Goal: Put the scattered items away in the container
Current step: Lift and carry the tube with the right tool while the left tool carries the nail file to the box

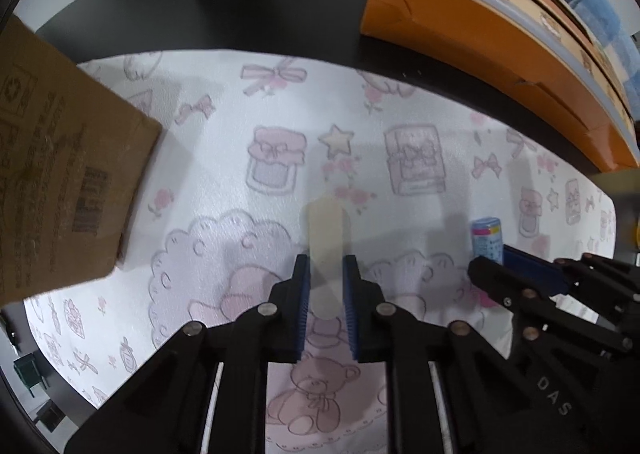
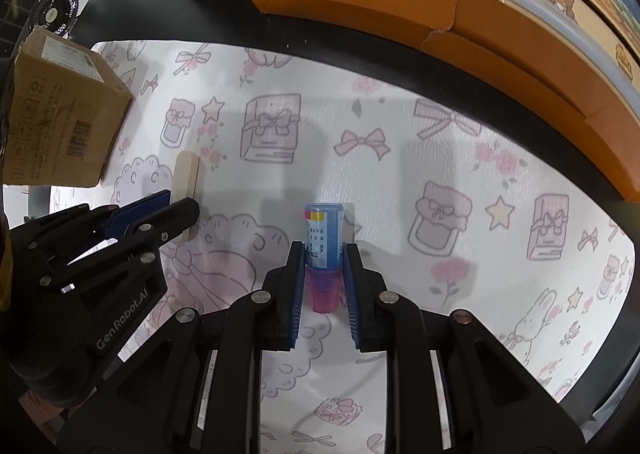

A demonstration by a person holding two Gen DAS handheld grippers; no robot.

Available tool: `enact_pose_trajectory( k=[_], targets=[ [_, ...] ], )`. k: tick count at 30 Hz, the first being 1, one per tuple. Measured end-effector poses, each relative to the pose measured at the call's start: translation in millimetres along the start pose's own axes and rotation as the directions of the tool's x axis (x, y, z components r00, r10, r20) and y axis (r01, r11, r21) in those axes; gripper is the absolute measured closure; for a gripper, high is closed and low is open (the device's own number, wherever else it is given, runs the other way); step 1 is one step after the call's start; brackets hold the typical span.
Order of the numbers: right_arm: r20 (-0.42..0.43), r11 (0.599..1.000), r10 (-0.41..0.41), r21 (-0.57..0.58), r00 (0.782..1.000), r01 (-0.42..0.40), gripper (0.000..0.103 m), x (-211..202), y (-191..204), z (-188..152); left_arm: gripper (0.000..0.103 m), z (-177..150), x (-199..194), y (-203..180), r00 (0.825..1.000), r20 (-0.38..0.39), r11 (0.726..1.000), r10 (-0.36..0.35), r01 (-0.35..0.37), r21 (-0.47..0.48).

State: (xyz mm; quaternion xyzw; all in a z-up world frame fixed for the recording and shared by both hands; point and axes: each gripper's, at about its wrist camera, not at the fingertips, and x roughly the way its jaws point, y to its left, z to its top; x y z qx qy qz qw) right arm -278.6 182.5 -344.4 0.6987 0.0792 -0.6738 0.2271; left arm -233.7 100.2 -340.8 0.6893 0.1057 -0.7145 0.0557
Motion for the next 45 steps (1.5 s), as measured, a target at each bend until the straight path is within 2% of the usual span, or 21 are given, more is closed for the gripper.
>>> enact_pose_trajectory(
  k=[7,16,19,21,22,28,37,45],
  targets=[
    [0.023,1.000,-0.006,0.015,1.000,0.005,0.083,-15,11,-3,0.087,-16,-15,-1,1.000,-0.007,0.999,-0.024,0.024,0.026],
    [0.093,0.998,-0.028,0.053,0.995,0.024,0.083,-74,41,-16,0.087,-29,-75,7,0.998,0.044,0.995,-0.046,0.042,0.087],
    [0.123,0.997,-0.039,0.076,0.992,0.030,0.083,-88,43,-45,0.087,-10,-96,23,0.996,0.062,0.992,-0.058,0.050,0.113],
    [0.142,0.995,-0.052,0.093,0.988,0.039,0.083,-105,64,-42,0.087,-6,-116,37,0.995,0.072,0.990,-0.066,0.057,0.129],
    [0.149,0.994,-0.057,0.101,0.987,0.042,0.083,-121,64,-48,0.087,-9,-129,49,0.995,0.076,0.989,-0.069,0.059,0.137],
    [0.190,0.987,-0.084,0.148,0.978,0.057,0.083,-155,111,-58,0.087,-28,-182,100,0.991,0.102,0.981,-0.084,0.065,0.183],
    [0.248,0.967,-0.146,0.239,0.958,0.085,0.083,-196,182,-77,0.087,-40,-223,166,0.989,0.108,0.961,-0.103,0.071,0.269],
    [0.265,0.945,-0.157,0.320,0.951,0.067,0.083,-201,236,-78,0.087,-44,-244,217,0.987,0.114,0.940,-0.110,0.066,0.335]
  ],
)
